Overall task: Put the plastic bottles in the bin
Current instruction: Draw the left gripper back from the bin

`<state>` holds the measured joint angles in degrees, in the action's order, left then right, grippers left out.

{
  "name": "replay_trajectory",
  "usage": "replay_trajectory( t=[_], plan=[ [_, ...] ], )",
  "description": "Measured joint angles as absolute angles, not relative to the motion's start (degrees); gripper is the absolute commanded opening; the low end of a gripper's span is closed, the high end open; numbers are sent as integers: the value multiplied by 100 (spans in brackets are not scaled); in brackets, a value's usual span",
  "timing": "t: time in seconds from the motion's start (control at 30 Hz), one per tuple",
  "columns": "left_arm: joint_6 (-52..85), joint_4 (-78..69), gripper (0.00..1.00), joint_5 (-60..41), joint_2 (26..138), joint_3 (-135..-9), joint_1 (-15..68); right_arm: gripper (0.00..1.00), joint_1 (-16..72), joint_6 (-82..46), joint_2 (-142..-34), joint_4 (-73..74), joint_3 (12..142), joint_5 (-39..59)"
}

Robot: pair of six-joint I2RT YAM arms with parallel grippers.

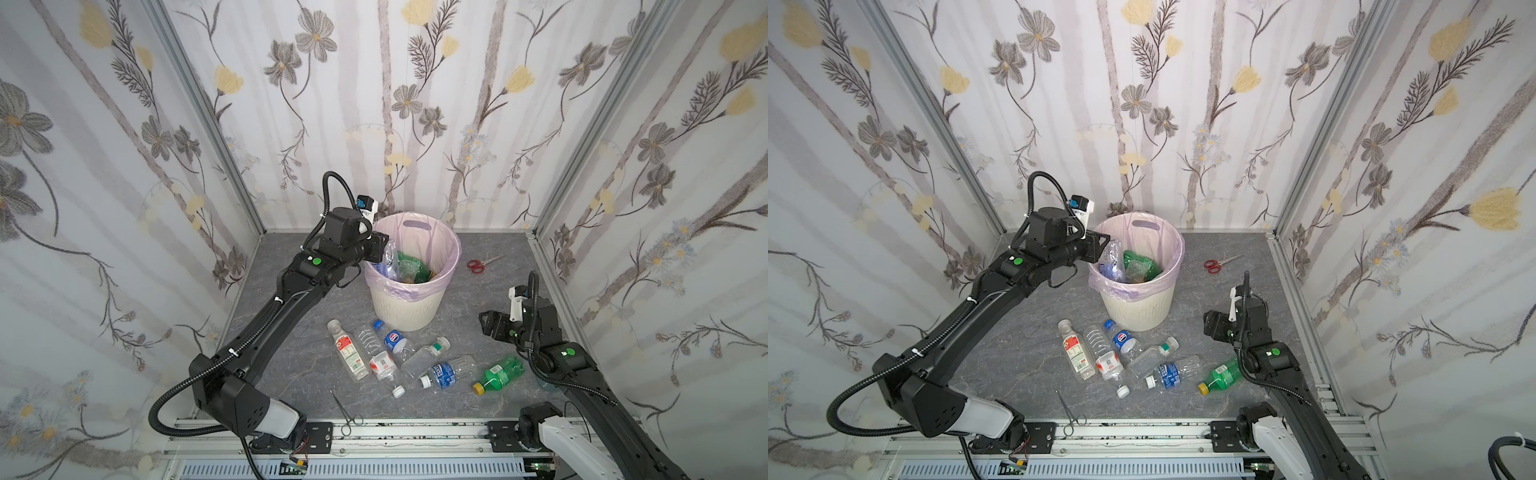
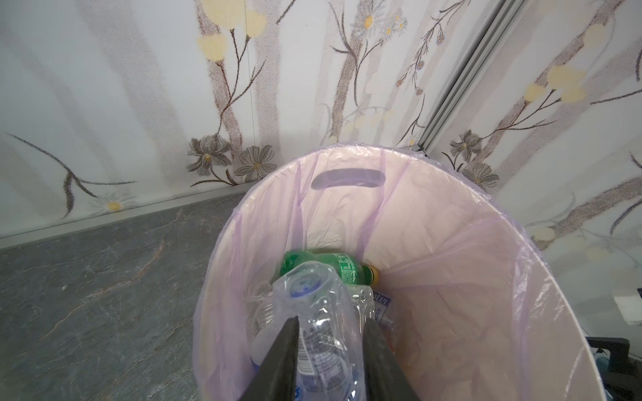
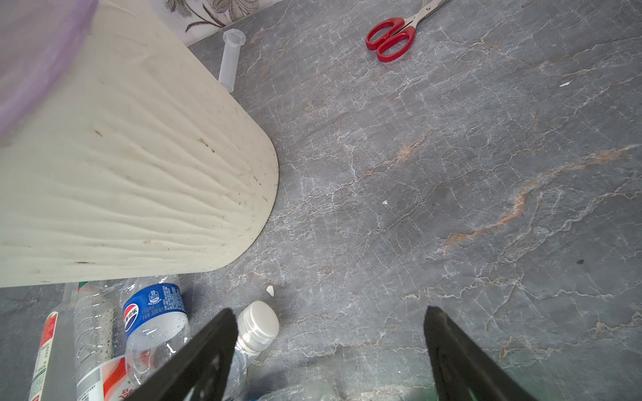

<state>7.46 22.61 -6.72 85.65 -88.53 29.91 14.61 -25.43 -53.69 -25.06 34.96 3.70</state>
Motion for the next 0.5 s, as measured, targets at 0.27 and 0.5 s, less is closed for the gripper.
replay_trajectory(
  t=[0.27,0.5],
  plan=[
    [777,2263,44,-451,8788,-9083,3055,85,1461,-2543,-5240,-2596,3514,340],
    [913,2263,65,1,8158,-8440,2943,85,1461,-2665,-5205,-3057,3822,213]
  ],
)
